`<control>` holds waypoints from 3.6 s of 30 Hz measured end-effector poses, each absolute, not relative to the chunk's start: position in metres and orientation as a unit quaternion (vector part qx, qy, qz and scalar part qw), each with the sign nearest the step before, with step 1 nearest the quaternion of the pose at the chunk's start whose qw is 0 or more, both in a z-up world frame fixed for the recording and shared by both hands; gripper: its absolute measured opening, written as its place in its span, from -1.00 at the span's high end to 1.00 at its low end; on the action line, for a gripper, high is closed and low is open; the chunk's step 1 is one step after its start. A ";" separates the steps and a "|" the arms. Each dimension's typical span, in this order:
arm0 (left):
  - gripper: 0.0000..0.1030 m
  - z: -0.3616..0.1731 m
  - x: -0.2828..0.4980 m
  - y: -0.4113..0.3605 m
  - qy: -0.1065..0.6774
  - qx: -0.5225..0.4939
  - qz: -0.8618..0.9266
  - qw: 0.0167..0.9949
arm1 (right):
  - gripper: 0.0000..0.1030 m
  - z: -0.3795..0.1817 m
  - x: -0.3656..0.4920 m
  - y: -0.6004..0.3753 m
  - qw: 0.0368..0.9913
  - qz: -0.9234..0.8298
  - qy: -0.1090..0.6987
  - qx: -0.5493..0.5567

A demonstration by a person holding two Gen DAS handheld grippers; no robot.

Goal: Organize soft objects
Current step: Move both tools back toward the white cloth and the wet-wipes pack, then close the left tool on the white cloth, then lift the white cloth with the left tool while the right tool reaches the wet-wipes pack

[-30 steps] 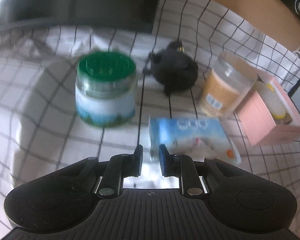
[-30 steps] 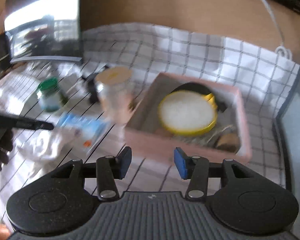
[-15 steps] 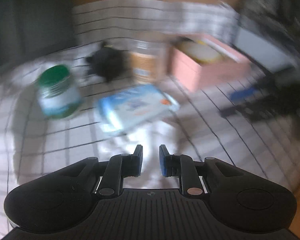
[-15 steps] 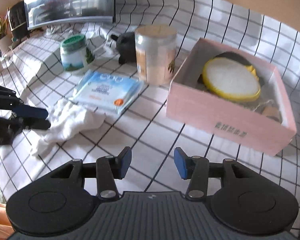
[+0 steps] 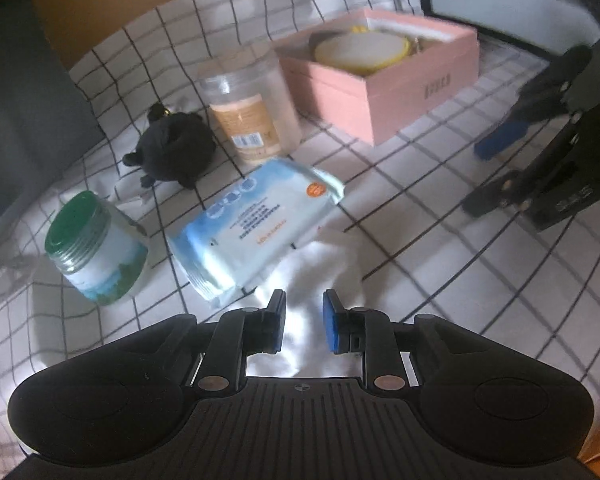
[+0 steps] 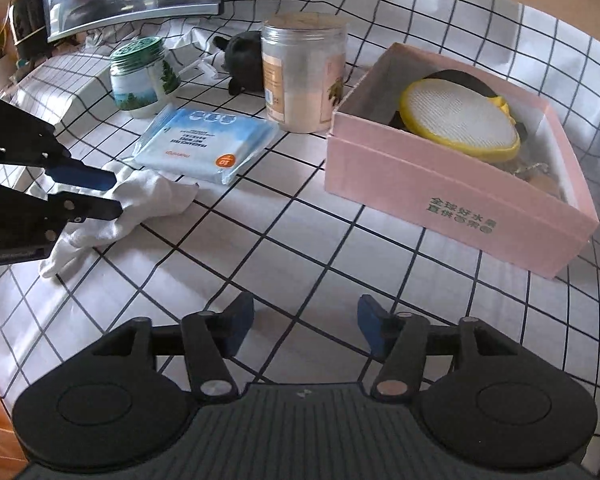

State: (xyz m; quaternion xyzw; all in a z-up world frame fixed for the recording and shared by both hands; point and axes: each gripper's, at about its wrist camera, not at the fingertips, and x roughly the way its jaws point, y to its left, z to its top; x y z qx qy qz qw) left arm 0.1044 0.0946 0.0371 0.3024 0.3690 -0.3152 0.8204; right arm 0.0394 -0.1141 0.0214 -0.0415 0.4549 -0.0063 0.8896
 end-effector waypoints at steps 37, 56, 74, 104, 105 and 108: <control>0.39 0.051 0.160 0.122 0.403 0.181 -0.312 0.841 | -0.67 0.015 0.035 -0.113 0.897 -0.009 0.439 -0.038; 0.20 0.031 0.100 0.094 0.387 0.283 -0.367 0.797 | -0.74 0.013 0.027 -0.113 0.901 -0.004 0.433 -0.040; 0.72 0.027 0.116 0.128 0.412 0.133 -0.307 0.847 | -0.52 0.032 0.038 -0.097 0.908 0.044 0.414 -0.042; 0.73 0.049 0.064 0.186 0.429 -0.063 -0.282 0.856 | 0.80 0.033 0.155 -0.037 0.875 0.077 0.466 -0.102; 0.73 0.048 0.063 0.178 0.431 -0.053 -0.299 0.850 | 0.80 0.034 0.149 -0.044 0.880 0.065 0.459 -0.104; 0.73 0.046 0.060 0.154 0.443 -0.028 -0.341 0.828 | 0.80 0.033 0.143 -0.055 0.884 0.039 0.450 -0.120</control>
